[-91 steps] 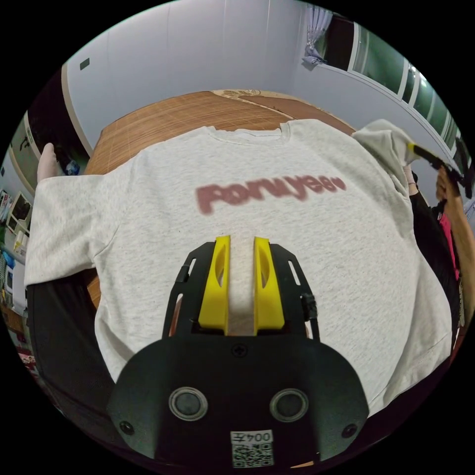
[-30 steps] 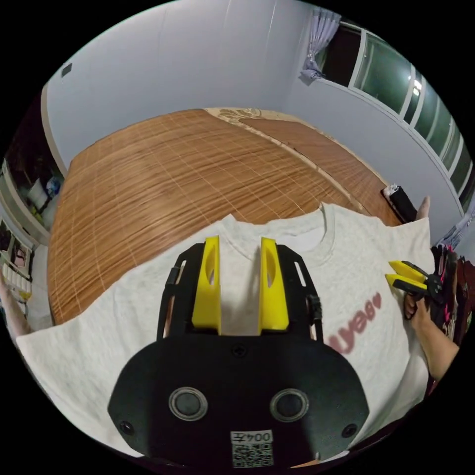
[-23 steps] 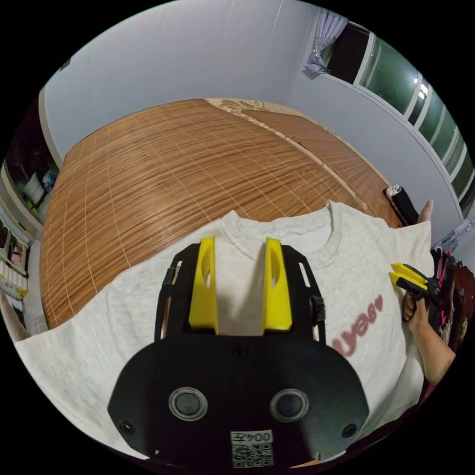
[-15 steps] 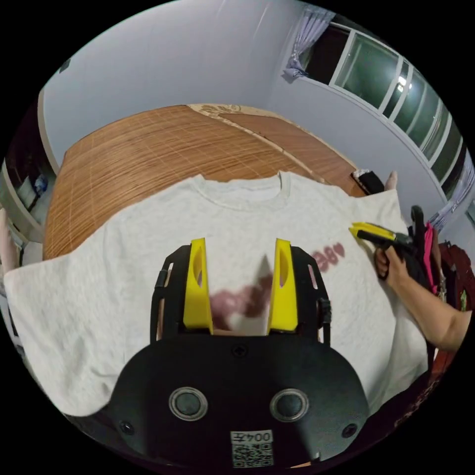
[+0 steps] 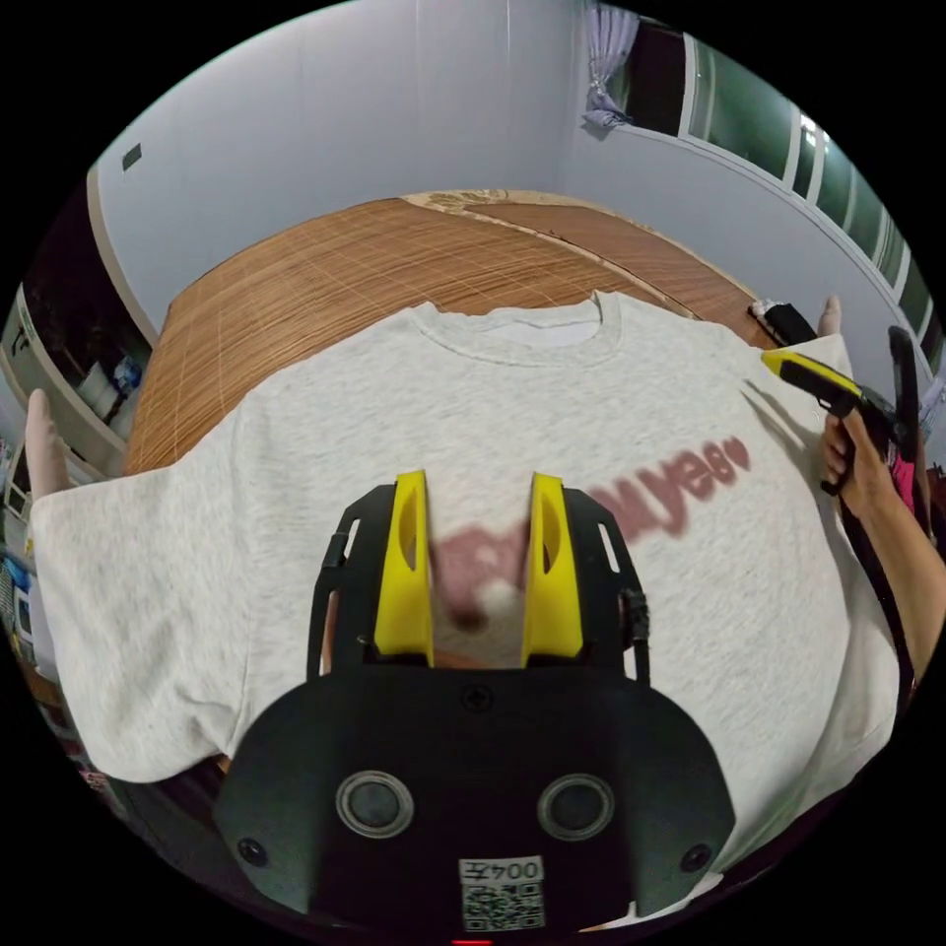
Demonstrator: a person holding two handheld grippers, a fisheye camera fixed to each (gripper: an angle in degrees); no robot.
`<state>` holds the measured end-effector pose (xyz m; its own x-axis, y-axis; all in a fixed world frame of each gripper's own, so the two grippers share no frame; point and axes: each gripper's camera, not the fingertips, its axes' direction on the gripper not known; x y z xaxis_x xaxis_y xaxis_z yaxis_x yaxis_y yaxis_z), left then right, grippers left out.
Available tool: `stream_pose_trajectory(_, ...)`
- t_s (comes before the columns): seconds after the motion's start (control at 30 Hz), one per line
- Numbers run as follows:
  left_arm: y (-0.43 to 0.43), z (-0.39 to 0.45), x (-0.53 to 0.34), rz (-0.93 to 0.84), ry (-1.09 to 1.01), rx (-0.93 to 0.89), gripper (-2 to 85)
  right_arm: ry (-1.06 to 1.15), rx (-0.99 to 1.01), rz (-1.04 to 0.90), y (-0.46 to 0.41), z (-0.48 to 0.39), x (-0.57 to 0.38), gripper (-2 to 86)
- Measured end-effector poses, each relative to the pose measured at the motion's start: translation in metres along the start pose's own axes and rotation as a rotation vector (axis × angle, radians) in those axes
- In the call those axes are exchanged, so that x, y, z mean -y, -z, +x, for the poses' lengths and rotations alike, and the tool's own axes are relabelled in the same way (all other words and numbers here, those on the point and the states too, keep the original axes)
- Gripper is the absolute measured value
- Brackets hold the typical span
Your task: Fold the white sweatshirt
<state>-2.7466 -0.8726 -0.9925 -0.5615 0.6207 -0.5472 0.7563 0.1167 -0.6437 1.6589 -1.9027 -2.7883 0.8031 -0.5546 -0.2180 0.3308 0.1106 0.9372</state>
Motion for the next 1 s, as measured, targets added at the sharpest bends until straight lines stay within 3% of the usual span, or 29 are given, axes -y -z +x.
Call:
stream_pose_trajectory(0.27, -0.001, 0.000, 0.001, 0.009, 0.022, -0.020, 13.4, 0.133, 0.077, -0.201, -0.088, 0.002, 0.122, 10.3)
stream_pose_trajectory(0.43, -0.001, -0.004, 0.002, 0.017, 0.058, -0.050, 12.5, 0.169, 0.101, -0.269, -0.124, 0.001, 0.146, 11.1)
stream_pose_trajectory(0.57, -0.004, 0.002, 0.005, 0.017, 0.056, -0.044, 12.3, 0.190, 0.106, -0.335, -0.144, 0.001, 0.148, 5.6)
stream_pose_trajectory(0.73, -0.008, 0.008, 0.009, 0.017, 0.060, -0.040, 11.9, 0.143, 0.059, -0.320, -0.149, 0.014, 0.146, 1.7)
stream_pose_trajectory(1.0, -0.019, 0.026, 0.018, 0.012, 0.056, -0.016, 11.5, 0.088, 0.063, -0.221, -0.076, 0.009, 0.104, 10.2)
